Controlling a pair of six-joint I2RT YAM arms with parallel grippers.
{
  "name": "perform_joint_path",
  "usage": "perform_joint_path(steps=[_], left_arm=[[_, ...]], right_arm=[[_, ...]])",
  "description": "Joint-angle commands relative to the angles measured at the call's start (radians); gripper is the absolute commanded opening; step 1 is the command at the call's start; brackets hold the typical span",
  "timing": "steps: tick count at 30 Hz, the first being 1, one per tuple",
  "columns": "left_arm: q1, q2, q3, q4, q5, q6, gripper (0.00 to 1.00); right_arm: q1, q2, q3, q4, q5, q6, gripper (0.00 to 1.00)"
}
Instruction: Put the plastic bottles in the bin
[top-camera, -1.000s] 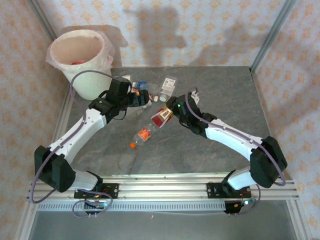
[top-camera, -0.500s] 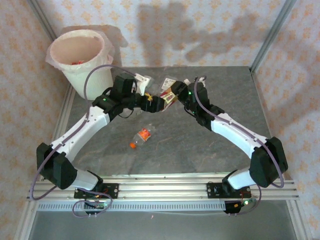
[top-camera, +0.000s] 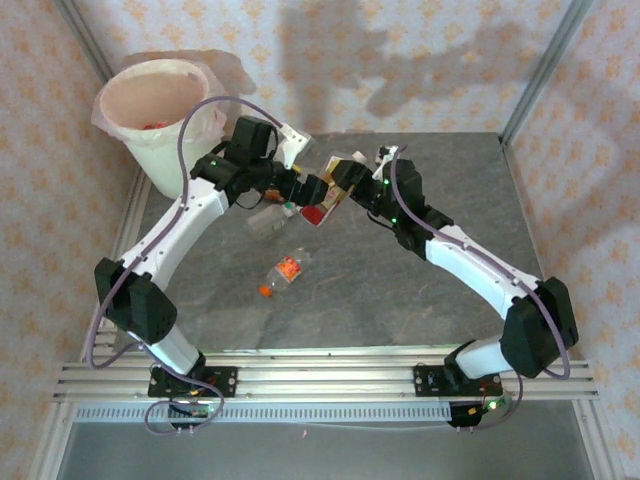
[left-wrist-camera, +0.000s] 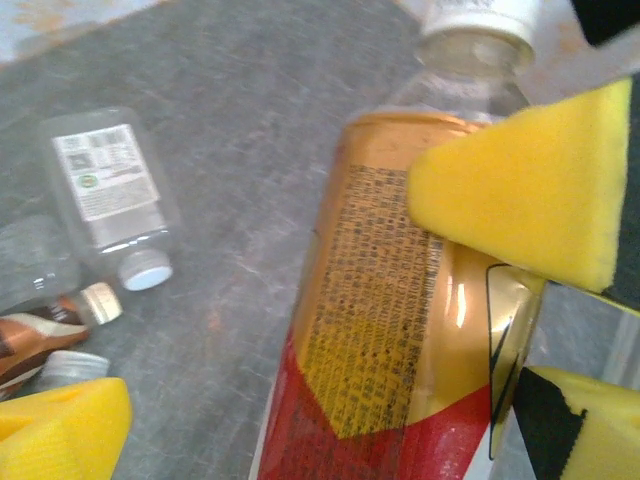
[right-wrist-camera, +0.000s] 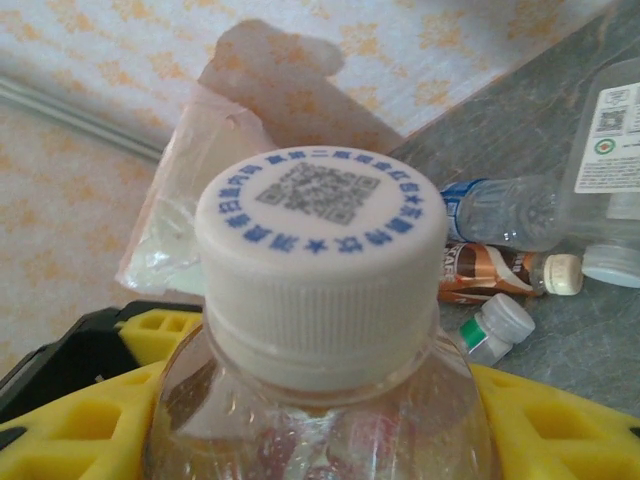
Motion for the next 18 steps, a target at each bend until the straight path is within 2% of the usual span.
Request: perform_joint_path(steps=[1, 6, 10, 13, 14, 18], left_arm=[[-0.003, 0.033, 0.049, -0.161, 0.237, 0.121, 1.0], [-0.003, 0.03, 0.024, -0.175, 0.361, 0.166, 0.99], [-0.004, 0.026, -0.002, -0.116, 0.278, 0.105, 0.88], [-0.004, 0.014, -0.026, -0.054, 0.28, 0.061, 0.68], [-0.004, 0.013, -0.028, -0.043, 0.27, 0.049, 0.65], [-0.004, -0.003, -0.053, 0.025, 0.187, -0.012, 0.62]], right_arm=[[0.002, -0.042, 0.049, 0.047, -0.073, -0.051, 0.46], [0.002, -0.032, 0.067, 0.054, -0.079, -0.062, 0.46], [0.002, -0.023, 0.078, 0.074, -0.107, -0.056, 0.46], [0.003, -0.025, 0.08, 0.075, -0.108, -0.06, 0.46], [0.002, -0.026, 0.081, 0.076, -0.107, -0.06, 0.46], [0.002, -0.021, 0.092, 0.084, -0.132, -0.046, 0.49]])
